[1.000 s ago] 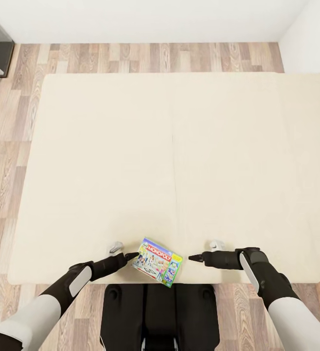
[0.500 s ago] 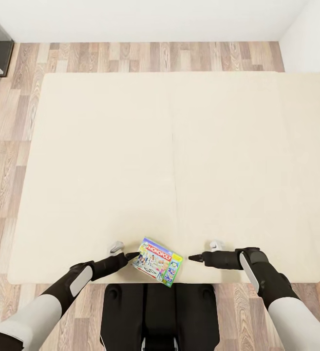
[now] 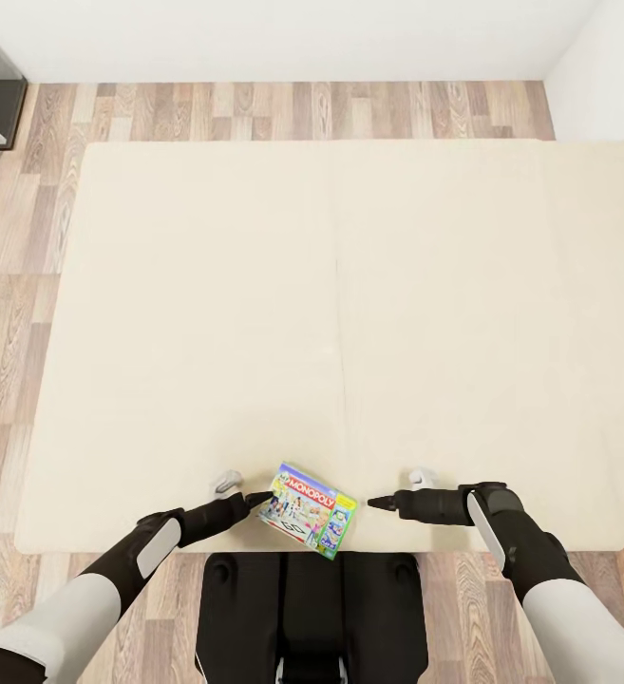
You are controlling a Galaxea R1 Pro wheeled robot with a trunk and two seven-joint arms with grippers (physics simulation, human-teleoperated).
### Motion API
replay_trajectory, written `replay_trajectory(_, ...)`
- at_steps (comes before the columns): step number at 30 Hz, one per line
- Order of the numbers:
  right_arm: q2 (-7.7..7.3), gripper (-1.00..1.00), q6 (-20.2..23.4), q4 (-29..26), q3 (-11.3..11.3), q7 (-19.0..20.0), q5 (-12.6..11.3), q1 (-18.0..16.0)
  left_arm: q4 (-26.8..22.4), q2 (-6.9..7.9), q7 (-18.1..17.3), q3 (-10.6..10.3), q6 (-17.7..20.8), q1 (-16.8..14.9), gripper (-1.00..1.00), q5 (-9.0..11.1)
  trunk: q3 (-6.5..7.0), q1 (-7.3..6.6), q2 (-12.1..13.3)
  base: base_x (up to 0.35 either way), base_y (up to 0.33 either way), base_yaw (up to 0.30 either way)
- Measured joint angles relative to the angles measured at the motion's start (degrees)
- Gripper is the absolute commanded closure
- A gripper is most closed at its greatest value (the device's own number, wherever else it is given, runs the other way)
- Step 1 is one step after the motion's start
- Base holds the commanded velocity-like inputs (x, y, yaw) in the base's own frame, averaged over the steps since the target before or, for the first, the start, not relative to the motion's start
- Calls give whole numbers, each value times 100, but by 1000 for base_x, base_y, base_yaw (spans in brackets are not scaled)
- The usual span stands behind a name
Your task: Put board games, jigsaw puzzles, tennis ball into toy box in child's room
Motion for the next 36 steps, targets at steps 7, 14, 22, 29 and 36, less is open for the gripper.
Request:
replay_trajectory(7,31,-100,-43,15,0,-10,-2,0,0,2,-2,-4,-11,4,-100,3,0,0,0,0,0,0)
replay_trajectory(14,247,-100,-195,49,3,-208,-3,0,1,3,-5,-10,-17,5,-100,-12,0,0,0,0,0,0)
replay_trajectory(22,495,-100,-250,68,5,-687,9,-1,-4,4,5,-20,-30,9,-100,-20,0,-4,0,0,0,0)
replay_trajectory(29,615,-100,-278,74,9,-852,30,-1,-5,3,5,-21,-33,9,-100,-30,0,-4,0,0,0,0)
replay_trajectory(36,654,-100,-284,80,12,-912,26,0,-9,3,9,-27,-37,10,-100,-41,0,-5,1,0,0,0)
